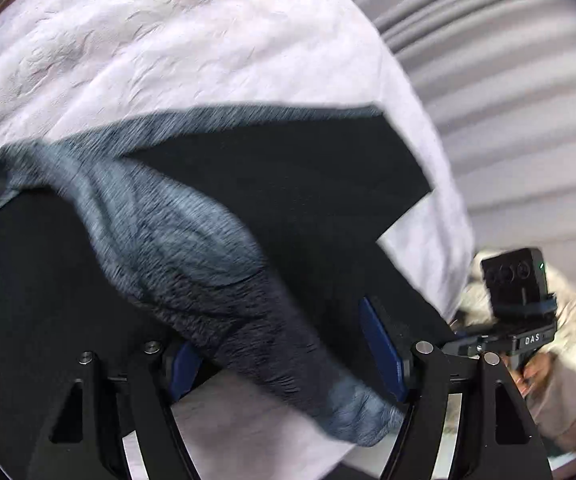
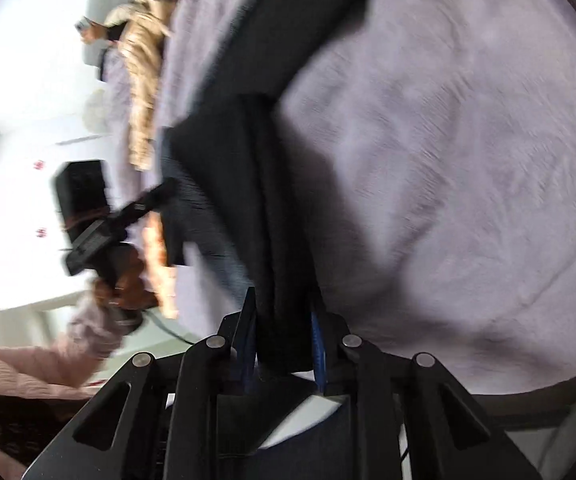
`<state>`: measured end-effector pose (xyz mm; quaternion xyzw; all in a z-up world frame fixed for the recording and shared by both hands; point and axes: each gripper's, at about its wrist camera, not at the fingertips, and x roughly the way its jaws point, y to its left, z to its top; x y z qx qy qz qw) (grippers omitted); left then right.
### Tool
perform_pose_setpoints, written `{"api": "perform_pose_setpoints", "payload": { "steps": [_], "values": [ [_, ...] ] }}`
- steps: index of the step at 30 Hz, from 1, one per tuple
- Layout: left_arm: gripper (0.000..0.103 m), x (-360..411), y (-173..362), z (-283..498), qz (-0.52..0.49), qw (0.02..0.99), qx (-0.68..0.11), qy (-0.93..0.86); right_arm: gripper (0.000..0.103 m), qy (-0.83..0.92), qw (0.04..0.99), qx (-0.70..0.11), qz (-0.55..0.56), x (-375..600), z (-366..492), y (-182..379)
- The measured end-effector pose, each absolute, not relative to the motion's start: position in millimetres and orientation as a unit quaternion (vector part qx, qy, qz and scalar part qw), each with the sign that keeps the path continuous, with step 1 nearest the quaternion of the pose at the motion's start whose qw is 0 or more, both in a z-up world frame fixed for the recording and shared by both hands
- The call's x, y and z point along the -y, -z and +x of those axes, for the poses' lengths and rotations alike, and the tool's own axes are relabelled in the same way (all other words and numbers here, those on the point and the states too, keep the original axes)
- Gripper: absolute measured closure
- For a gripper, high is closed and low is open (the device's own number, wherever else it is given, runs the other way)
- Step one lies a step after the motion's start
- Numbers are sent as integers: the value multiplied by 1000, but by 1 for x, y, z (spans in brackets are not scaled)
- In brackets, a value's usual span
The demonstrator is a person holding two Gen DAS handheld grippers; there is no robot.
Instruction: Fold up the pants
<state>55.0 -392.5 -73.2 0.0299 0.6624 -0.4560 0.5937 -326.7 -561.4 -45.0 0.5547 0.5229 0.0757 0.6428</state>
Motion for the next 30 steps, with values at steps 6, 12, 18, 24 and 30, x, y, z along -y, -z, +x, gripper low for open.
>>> {"api": "perform_pose_setpoints", "payload": {
  "steps": [6,12,18,24,30],
  "values": [
    [31,463,58,88,19,622,-639,453,78,-108,646,-351,669,624,-312,14],
    [31,494,36,143,-19,664,-628,405,76,22,617,-229,752,714,-306,39],
    [20,440,16,126,93,722,-578,368,72,106,708,-325,618,733,-309,-1],
    [20,360,68,95,129,730,-619,258,49,83,704,-390,588,676,-281,26],
    [20,326,81,89,118,731,-637,217,95,87,667,-408,617,652,-237,74]
  ]
}}
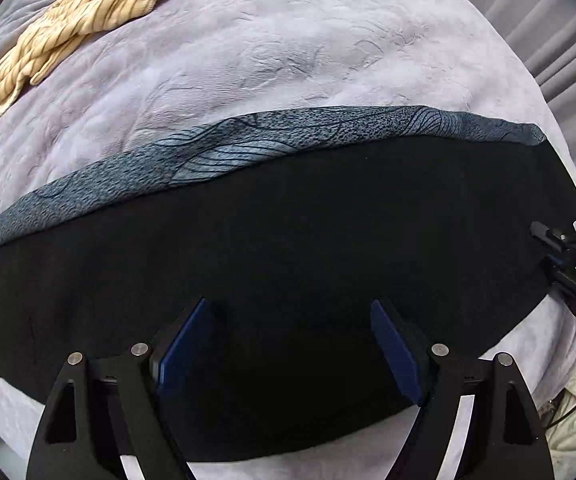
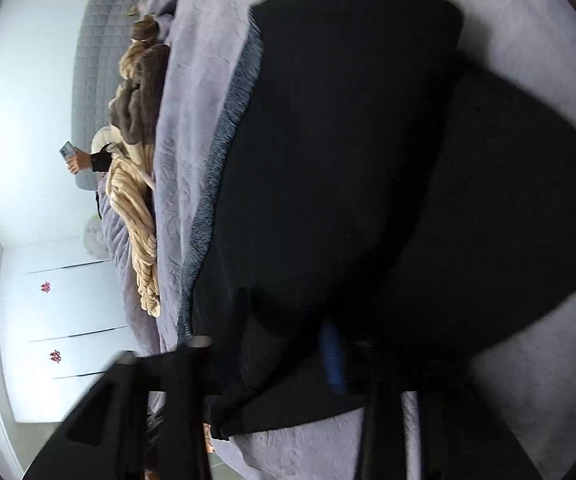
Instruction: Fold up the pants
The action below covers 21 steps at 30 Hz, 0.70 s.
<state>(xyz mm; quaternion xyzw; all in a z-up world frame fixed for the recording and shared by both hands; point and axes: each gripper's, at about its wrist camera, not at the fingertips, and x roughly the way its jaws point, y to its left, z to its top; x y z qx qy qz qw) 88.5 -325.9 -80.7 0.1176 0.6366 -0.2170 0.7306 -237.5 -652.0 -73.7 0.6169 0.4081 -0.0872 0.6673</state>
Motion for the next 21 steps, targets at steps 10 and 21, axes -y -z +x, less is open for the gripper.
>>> {"api": "perform_pose_setpoints", "payload": {
  "steps": [10,21],
  "values": [
    [20,290,83,71,141,720,-646,211,95,74,655,-465,590,632,-276,77],
    [20,334,95,100,165,746,-608,216,81,145,776,-484,379,646,-257,-29]
  ]
}}
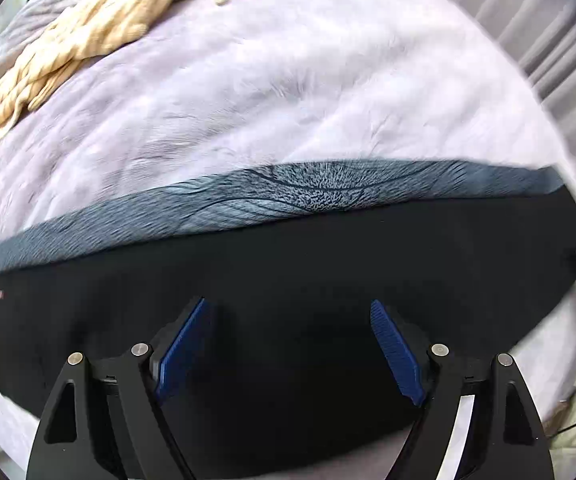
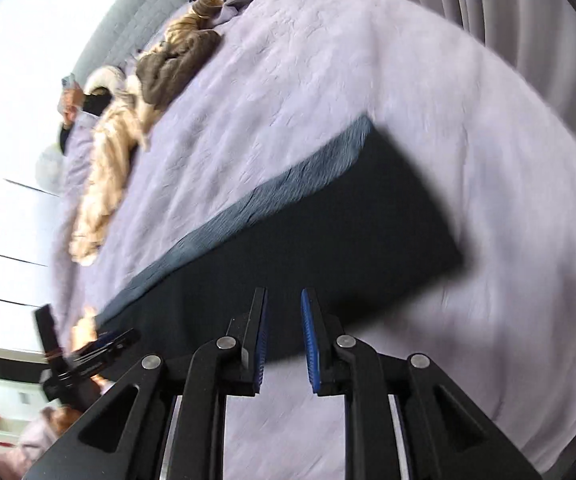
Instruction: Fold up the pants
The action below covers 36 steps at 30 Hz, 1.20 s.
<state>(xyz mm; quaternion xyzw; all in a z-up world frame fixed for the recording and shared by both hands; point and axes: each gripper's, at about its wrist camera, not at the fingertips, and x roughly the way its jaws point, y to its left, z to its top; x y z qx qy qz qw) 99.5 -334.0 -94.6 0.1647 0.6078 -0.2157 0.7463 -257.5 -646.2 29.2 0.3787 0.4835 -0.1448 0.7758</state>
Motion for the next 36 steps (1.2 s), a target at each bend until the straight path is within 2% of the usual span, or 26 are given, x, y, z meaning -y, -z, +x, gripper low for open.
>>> {"api": "perform_pose_setpoints", "payload": {
  "steps": [1,2,3,4,7,8,11,14,16,20,23,24,30,31,32,34,35,36],
  "values": [
    [20,335,101,103,175,745,-609,209,80,159,766,-507,361,652,-249,-15],
    [20,322,104,107,160,746,-611,210,84,176,750,-537,344,656,-242,2],
    [20,309,105,109,148,747,-616,202,96,178,735,-555,347,662,-237,19],
    [20,286,104,112,141,747,-624,182,103,175,726,-553,370,672,-243,30],
    [20,221,92,122,123,753,-634,131,103,201,723,-510,420,683,-268,15],
    [20,197,87,125,120,758,-632,112,94,202,728,-505,418,677,-272,8],
    [20,134,73,141,114,769,-625,65,91,93,727,-507,454,620,-256,-2],
    [20,82,64,164,110,784,-609,38,80,-19,710,-520,474,530,-219,11],
    [20,52,65,181,111,790,-602,30,78,-89,676,-526,508,455,-193,37],
    [20,12,95,202,119,777,-617,38,78,-117,640,-540,534,358,-157,67],
    [4,-9,109,208,104,774,-620,74,78,-96,640,-532,546,326,-159,78],
    [2,-13,111,211,105,772,-621,85,78,-86,642,-532,546,321,-158,81],
    [2,-18,113,220,110,767,-619,124,78,-33,631,-522,573,306,-149,88],
    [2,-18,113,220,110,767,-619,126,76,-27,633,-522,571,306,-144,85],
    [2,-16,110,211,111,768,-618,128,70,-24,636,-524,567,304,-138,86],
    [2,-24,114,204,113,769,-616,132,69,-18,632,-528,567,307,-124,91],
    [2,-31,115,201,115,768,-615,136,87,-6,628,-533,566,308,-121,92],
    [2,-33,115,200,117,768,-614,138,93,2,629,-539,560,310,-121,91]
  ]
}}
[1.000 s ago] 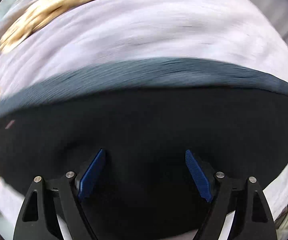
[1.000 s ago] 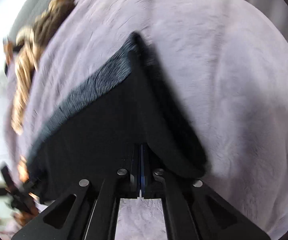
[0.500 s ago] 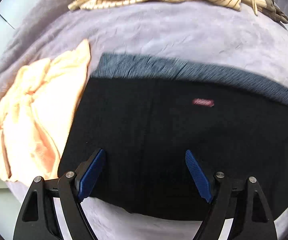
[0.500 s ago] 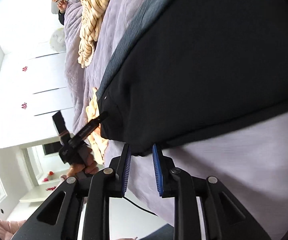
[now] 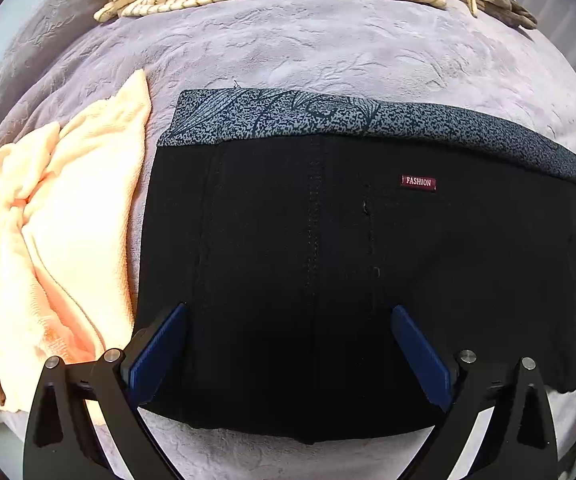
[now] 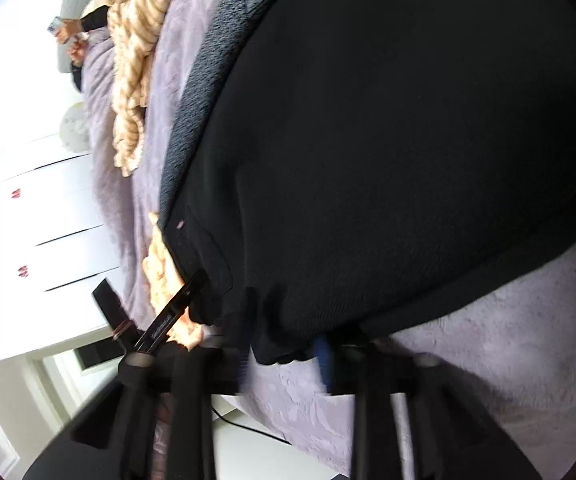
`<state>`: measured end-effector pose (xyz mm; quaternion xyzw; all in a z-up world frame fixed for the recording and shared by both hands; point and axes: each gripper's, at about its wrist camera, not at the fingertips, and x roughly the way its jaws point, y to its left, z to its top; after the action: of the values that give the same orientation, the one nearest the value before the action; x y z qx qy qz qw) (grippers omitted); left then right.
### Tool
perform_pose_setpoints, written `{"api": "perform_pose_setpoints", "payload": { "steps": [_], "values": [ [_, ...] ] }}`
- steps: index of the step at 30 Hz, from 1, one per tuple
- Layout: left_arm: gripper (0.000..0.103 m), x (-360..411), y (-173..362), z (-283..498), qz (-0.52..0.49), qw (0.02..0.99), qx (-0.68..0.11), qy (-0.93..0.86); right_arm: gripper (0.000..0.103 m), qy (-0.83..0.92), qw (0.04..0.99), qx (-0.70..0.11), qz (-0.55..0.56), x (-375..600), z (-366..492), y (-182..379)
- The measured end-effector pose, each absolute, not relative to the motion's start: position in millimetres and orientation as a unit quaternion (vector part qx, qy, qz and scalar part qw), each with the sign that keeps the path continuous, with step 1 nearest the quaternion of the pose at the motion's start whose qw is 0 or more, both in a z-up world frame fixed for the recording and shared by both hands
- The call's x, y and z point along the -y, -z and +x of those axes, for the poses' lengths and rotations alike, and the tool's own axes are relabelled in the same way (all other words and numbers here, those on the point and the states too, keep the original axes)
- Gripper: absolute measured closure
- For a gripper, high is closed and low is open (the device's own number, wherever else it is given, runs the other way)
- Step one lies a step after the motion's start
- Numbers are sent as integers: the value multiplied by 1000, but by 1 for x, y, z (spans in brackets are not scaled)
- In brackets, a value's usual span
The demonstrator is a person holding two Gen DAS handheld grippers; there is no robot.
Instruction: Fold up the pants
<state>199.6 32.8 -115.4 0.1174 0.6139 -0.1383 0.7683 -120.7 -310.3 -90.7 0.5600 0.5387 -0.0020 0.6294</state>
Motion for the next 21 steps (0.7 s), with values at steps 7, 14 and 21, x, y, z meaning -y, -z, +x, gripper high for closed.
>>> {"api": "perform_pose_setpoints", "payload": {
  "steps": [7,14,21],
  "values": [
    [0,-40,115,180,120,766,-620,123,95,28,632,-587,505,302,-151,91],
    [0,-20,94,167,112,785,-597,124,79,35,752,-592,288,315,-130,-6],
    [0,-23,118,155,137,772,-610,118,51,72,742,-621,243,337,-120,47]
  ]
}}
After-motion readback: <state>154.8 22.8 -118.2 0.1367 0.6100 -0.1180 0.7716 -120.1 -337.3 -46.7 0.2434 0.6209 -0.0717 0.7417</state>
